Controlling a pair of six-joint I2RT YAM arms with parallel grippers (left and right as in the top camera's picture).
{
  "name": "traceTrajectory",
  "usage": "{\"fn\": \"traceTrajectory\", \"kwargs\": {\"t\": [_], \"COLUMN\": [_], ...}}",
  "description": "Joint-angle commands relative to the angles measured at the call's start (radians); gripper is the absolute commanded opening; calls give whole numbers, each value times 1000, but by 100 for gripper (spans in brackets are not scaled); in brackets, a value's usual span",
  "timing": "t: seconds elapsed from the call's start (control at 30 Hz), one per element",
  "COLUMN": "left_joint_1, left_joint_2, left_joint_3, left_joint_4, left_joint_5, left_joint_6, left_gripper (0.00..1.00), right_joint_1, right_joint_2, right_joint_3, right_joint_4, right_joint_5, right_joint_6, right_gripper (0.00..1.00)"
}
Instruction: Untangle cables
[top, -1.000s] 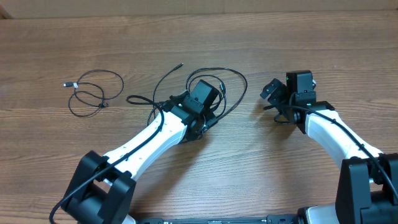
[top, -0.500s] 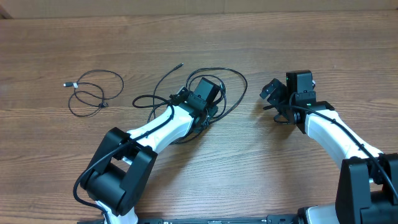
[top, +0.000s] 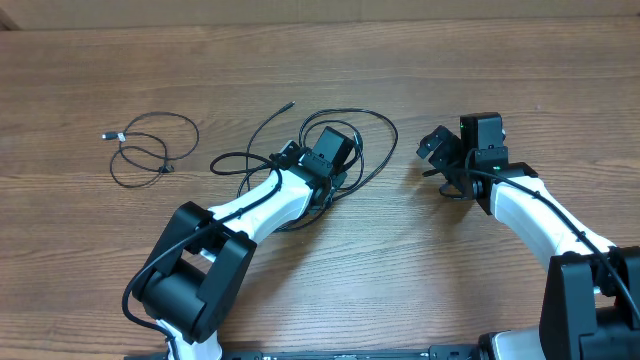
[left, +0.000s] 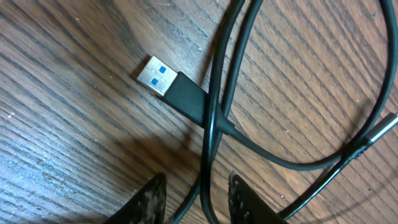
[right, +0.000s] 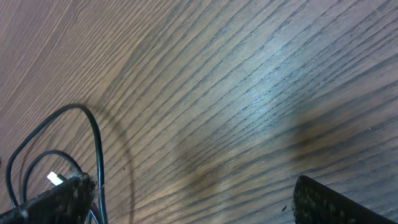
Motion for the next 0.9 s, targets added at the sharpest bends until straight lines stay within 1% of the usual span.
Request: {"fn": "traceTrajectory", "kwargs": {"t": [0.0,0.07,0.17,0.23,0.37,0.47,0.53,0.67,0.73,0.87], "left_joint_1": [-6,-6,-6,0,40,55,55,53,53,52], "left_joint_2": [13,13,13,4,-84,-156,-199,-197,-191,-175], "left_joint_3": [-6,-6,-6,-2,9,9,9,8,8,5], "left_joint_4": [-3,-3,11,20,15,-21,-107,-277,-360,-428], "left_joint_5": [-34,-33,-31,-12,97,130,125,125,118,117], "left_joint_6": [-2,-2,-2,26,142,162,162,158,158,158], "left_gripper": [29,19,8,4,4,4,4,4,5,12], "right_joint_1": [-2,-2,-2,-2,-2,-2,-2,-2,-2,-2], "right_joint_2": [7,7,7,7,7,7,7,7,7,7], "right_joint_3": [-4,-4,-4,-4,-4,-4,-4,-4,-4,-4], "right_joint_4": [6,6,6,14,29,29,29,38,42,42], "right_joint_5": [-6,-6,-9,-43,-72,-72,-77,-162,-174,-174], "right_joint_6": [3,3,3,3,3,3,3,3,3,3], "right_gripper": [100,100,100,100,100,100,100,100,100,100]}}
